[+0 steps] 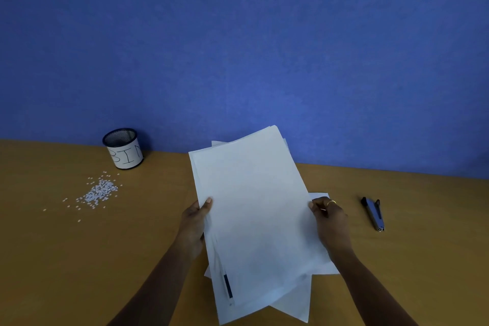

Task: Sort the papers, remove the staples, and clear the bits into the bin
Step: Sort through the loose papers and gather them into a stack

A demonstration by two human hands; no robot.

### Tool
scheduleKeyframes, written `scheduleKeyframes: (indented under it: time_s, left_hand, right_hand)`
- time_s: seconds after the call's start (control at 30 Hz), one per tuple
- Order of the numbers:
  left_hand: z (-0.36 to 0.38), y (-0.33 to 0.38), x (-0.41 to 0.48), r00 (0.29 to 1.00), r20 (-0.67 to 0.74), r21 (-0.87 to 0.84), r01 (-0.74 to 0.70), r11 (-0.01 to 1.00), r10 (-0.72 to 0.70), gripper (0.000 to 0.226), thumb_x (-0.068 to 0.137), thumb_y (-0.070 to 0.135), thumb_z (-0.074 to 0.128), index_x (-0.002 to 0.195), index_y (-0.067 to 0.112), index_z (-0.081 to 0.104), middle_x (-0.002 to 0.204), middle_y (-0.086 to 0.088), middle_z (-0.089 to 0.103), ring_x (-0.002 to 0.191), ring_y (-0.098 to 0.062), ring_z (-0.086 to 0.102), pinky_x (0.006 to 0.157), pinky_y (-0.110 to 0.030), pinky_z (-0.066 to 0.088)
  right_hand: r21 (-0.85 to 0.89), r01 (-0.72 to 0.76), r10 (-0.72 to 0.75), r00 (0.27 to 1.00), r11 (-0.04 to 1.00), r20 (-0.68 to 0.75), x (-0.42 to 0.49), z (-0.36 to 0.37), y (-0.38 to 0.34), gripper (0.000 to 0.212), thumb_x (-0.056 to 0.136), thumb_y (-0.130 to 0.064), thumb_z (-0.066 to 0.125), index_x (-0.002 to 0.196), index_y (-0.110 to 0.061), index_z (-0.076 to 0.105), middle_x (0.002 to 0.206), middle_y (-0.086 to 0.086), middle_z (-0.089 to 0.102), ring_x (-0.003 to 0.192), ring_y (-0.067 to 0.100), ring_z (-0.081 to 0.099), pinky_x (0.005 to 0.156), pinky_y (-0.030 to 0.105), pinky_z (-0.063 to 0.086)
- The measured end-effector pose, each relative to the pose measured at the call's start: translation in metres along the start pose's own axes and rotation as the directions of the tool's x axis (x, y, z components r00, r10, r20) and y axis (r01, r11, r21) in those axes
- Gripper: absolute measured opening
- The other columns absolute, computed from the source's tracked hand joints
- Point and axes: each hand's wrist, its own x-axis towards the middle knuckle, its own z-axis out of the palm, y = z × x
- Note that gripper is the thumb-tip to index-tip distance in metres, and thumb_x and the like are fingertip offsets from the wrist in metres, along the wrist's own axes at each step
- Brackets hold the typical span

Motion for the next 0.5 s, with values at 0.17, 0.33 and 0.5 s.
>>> scheduleKeyframes:
  time_s: [0.17, 0.33, 0.5]
  left_hand:
    - [-0.0007, 0.0008, -0.0003, 0.999, -0.013, 0.002, -0.034, 0.999, 0.034, 0.025, 0.087, 0.022, 0.061, 0.109, 0.012, 0.063, 0.118, -0.003, 0.063, 0.114, -0.021, 0.055, 0.107, -0.044, 0.037]
    - [-0.001, 0.0002, 0.0011, 0.998, -0.026, 0.004, -0.06, 0.998, 0.06, 0.019, 0.089, 0.023, 0.059, 0.107, 0.018, 0.059, 0.111, 0.003, 0.06, 0.111, -0.018, 0.053, 0.107, -0.041, 0.036]
    - [-0.0054, -0.0017, 0.0008, 0.998, -0.058, 0.045, -0.024, 0.999, 0.027, 0.013, 0.089, 0.025, 0.059, 0.099, 0.018, 0.064, 0.118, -0.004, 0.062, 0.113, -0.025, 0.056, 0.103, -0.046, 0.04]
  right_hand:
    - [0.06, -0.114, 0.109, 0.991, 0.992, 0.076, -0.0022, -0.0037, -0.0032, 0.009, 0.08, -0.018, 0.071, 0.086, -0.016, 0.064, 0.075, -0.002, 0.062, 0.076, 0.016, 0.056, 0.067, 0.025, 0.04]
    - [0.014, -0.133, 0.131, 0.986, 0.991, 0.1, -0.0051, -0.0046, -0.0024, 0.017, 0.075, -0.014, 0.075, 0.09, -0.014, 0.069, 0.071, 0.0, 0.068, 0.08, 0.02, 0.062, 0.083, 0.037, 0.047]
    - [0.112, -0.154, 0.152, 0.988, 0.982, 0.024, -0.0032, -0.0093, -0.0035, 0.006, 0.078, -0.008, 0.071, 0.084, -0.007, 0.069, 0.073, 0.003, 0.065, 0.075, 0.02, 0.06, 0.071, 0.03, 0.045]
